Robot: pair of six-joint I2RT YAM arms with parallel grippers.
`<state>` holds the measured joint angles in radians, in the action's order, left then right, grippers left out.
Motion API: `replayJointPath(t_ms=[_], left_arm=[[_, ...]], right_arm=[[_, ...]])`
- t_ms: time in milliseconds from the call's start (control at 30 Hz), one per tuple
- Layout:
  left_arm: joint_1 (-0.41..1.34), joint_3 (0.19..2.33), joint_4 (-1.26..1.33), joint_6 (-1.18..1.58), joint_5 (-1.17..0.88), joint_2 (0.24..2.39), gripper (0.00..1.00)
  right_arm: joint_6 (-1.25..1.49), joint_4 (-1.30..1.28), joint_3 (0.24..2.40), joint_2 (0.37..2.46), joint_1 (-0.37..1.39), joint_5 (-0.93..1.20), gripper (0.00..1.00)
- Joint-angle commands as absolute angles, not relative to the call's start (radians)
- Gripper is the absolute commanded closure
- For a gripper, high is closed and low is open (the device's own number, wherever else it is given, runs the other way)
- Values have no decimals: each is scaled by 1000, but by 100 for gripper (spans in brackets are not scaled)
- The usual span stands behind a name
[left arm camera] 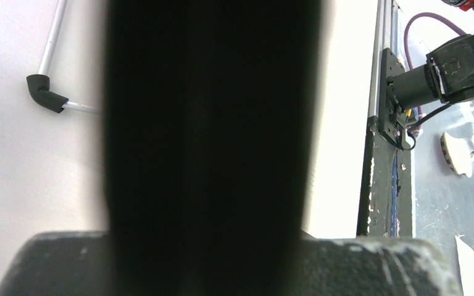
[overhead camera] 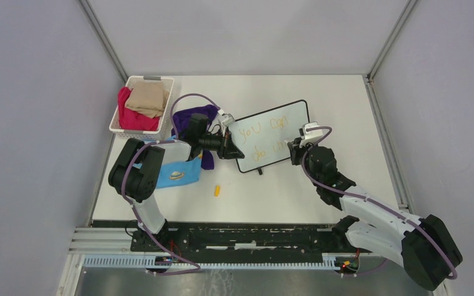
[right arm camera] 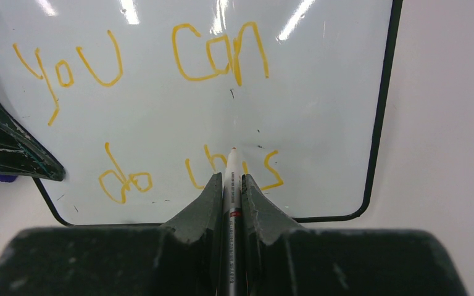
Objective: Write a sentence on the whiteboard
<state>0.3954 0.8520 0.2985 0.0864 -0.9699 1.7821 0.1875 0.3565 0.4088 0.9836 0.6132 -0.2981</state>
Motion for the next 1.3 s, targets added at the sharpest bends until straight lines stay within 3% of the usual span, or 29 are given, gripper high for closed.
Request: replayJointPath(t_ms=[0,333,1267], left_arm=[[428,832,144,16,-848,1842,98],[428,833,143,16,-846,1847,98],[431,836,130,9,-843,1853,98]], right_arm=[[197,429,460,1002,615,-325,100],[167,457,421,956,644,-203,100],[156,409,435,1067,700,-215,100]])
